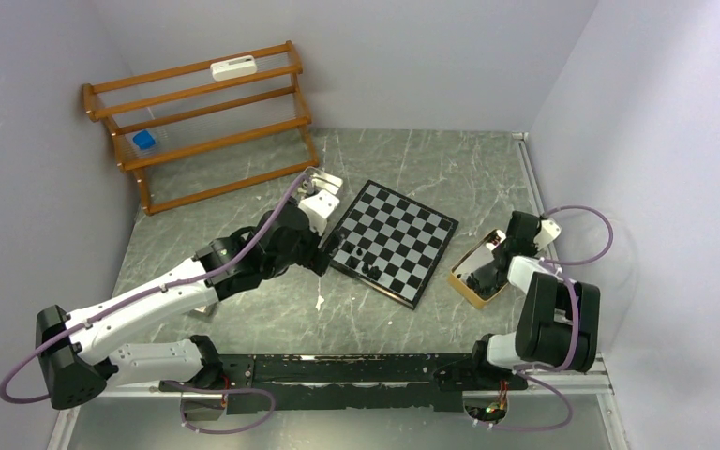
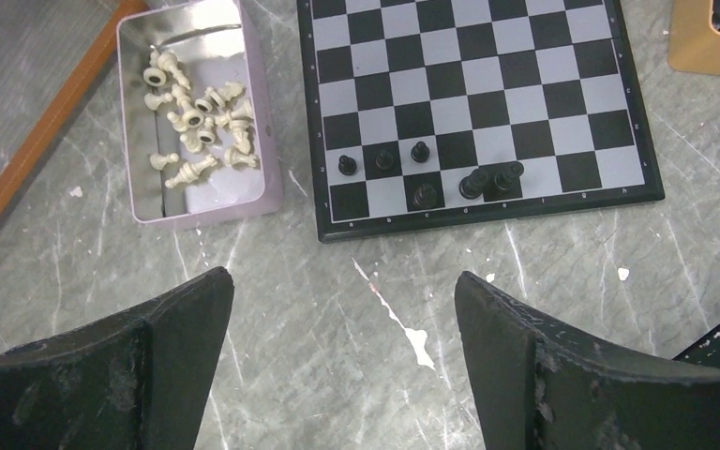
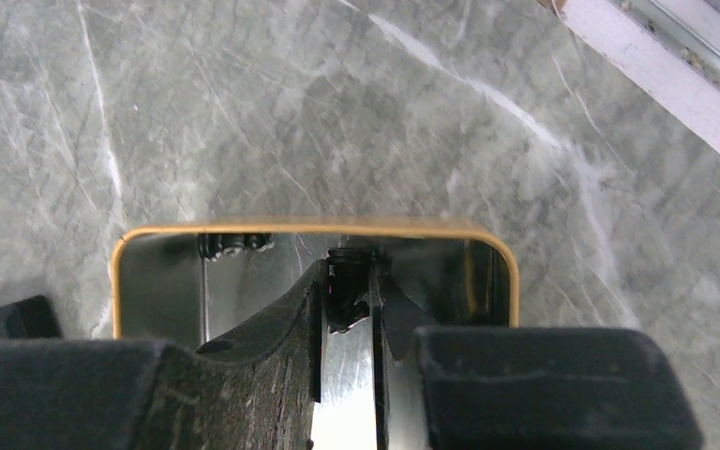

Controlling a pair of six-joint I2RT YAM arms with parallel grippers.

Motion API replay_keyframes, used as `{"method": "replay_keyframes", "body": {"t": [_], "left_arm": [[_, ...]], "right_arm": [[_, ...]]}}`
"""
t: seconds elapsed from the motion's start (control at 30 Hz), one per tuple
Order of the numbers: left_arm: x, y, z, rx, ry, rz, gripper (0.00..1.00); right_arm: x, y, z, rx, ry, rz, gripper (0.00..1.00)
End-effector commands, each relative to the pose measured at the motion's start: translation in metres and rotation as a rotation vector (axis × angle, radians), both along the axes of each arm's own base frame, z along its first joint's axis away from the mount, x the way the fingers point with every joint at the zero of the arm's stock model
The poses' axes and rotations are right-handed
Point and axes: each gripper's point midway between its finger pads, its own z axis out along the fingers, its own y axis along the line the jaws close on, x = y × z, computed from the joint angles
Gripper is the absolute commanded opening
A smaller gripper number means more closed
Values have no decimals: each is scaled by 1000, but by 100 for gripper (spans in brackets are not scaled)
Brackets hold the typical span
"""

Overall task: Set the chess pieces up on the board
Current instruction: Pick up the chess piece from the storage box.

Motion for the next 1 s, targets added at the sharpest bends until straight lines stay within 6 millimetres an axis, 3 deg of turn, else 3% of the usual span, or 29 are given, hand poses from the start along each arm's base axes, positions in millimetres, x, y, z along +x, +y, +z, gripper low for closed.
{"method": "replay_keyframes", "body": {"t": [0.0,0.23,0.47,0.63,0.77,0.97], "left_arm": [[6,6,-9,4,34,54,91],[10,-2,-15,-76,122,50,85],[3,-32,-2,-246,232,-10,79],[-2,-67,28,-466,283,-77,77],[7,-80,51,-585,274,-59,75],[14,-96,59,-731,251,-75,73]], "right_arm": [[-9,1,12,31,6,-32,13],[-14,14,41,71,-50,-4,11],[-8,41,94,187,-227,47,10],[0,81,138,369,-378,121,9],[3,121,162,534,-451,195,9],[1,200,191,759,-534,343,8]]}}
